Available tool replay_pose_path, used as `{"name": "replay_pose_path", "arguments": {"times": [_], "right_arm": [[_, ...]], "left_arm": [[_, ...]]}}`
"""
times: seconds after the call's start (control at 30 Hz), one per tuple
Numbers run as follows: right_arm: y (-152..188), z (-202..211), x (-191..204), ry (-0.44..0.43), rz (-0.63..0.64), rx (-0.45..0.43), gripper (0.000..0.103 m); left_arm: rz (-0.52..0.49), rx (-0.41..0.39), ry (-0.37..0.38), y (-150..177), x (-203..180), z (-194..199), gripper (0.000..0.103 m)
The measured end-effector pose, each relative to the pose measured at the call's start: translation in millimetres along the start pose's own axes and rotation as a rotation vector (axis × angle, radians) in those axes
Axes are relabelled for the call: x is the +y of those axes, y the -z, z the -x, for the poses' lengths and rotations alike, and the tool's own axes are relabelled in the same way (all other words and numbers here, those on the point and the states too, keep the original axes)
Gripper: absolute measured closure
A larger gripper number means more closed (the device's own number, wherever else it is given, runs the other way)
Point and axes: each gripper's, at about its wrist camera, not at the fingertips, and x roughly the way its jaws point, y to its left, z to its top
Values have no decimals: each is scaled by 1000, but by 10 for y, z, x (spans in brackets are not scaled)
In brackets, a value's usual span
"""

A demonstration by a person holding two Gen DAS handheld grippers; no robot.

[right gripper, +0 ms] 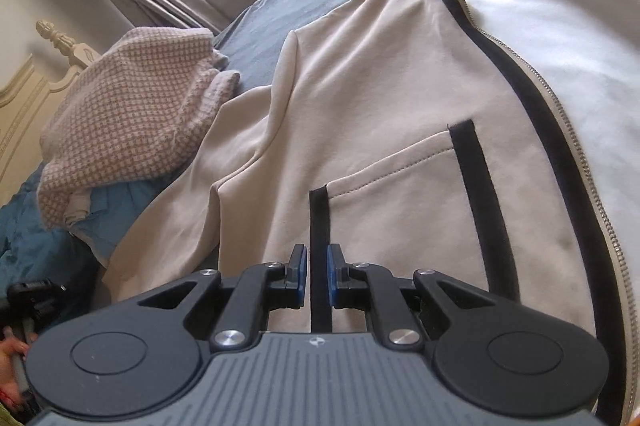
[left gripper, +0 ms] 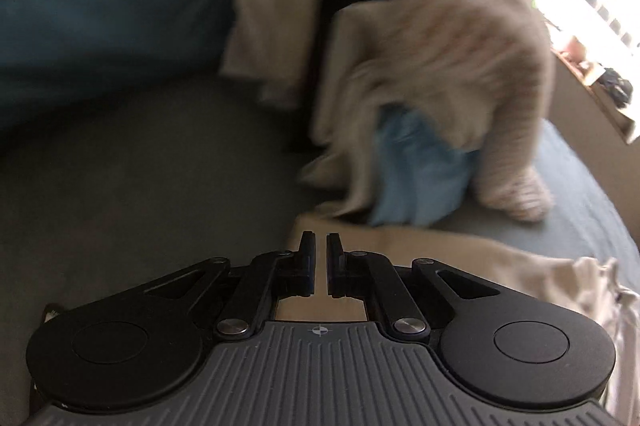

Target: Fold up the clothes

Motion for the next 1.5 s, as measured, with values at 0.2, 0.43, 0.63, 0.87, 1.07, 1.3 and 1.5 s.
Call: {"name": "replay_pose_path", "arguments": {"times": [0.2,0.43,0.63,0.87,1.07,1.3,1.5], "right_arm": [[-25,25,185,23,66,9,92],[-275,37,551,66,235,24,92],[-831,-97,1003,87,306,34,71],[-1542,-714,1332,128,210,109,60],[-2043,-1586,1357,239,66,240,48],[-2320,-2261,1133,469,-20,364,50],[-2329,-2431,1013,531,-20,405,62]], "left_arm": [[-151,-40,82,108,-212,187,94],[-446,-12,284,445,-1025,14,67],[-542,49,380,573,-1557,-468,54],[-636,49,458,493,-1974,-900,6],[-719,38,518,398,-2290,-1235,3],[-810,131,548,447,-2479,-1593,11],[-900,82,534,607,-2473,-1628,32]]}}
